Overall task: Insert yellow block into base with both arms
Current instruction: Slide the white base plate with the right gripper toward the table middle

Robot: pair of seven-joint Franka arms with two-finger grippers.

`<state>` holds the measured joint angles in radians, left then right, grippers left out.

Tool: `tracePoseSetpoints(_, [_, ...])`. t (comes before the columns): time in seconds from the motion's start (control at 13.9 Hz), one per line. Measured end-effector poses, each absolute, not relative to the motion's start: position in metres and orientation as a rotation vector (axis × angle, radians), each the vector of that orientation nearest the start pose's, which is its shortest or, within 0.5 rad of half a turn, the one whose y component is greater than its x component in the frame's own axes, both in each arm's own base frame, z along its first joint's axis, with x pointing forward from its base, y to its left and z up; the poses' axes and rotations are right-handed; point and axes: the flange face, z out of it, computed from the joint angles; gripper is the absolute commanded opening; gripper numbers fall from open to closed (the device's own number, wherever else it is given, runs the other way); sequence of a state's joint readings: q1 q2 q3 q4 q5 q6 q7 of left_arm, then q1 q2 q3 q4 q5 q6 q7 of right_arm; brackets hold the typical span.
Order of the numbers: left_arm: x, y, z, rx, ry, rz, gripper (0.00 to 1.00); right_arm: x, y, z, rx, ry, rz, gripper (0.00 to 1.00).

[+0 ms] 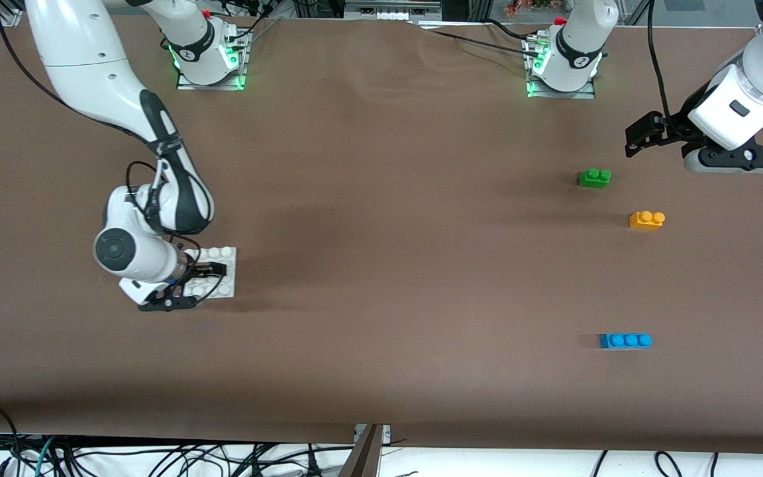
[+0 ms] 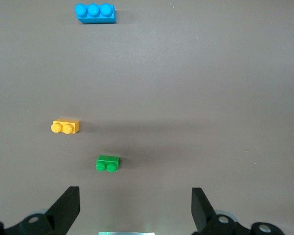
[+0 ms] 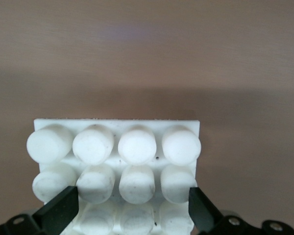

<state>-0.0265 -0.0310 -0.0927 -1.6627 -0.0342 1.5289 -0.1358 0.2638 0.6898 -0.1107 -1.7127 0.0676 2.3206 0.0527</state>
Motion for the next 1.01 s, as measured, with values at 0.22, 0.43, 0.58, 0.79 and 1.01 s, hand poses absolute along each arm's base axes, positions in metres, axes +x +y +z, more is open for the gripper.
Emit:
tracePoseSetpoints(0.22, [0.533,-0.068,0.595,-3.155,-0.027,0.168,1.00,0.645,0.172,0.184,-3.174,-0.013,0.071,1.00])
tracePoseSetpoints(0.43, [0.533,-0.068,0.595,-3.155,-0.027,0.168,1.00,0.632,0.233,0.184,-3.171,0.060,0.047,1.00])
tracePoseSetpoints(0.58, [0.533,-0.068,0.595,-3.155,-0.027,0.168,1.00,0.623,0.271,0.184,-3.166,0.094,0.025,1.00])
tracePoseSetpoints(0.79, [0.533,-0.068,0.595,-3.155,-0.027,0.168,1.00,0.610,0.333,0.185,-3.150,0.128,-0.023,1.00])
tracePoseSetpoints(1.01, [0.533,-0.068,0.595,-3.155,-0.027,0.168,1.00,0.592,0.392,0.187,-3.131,0.107,-0.065,1.00])
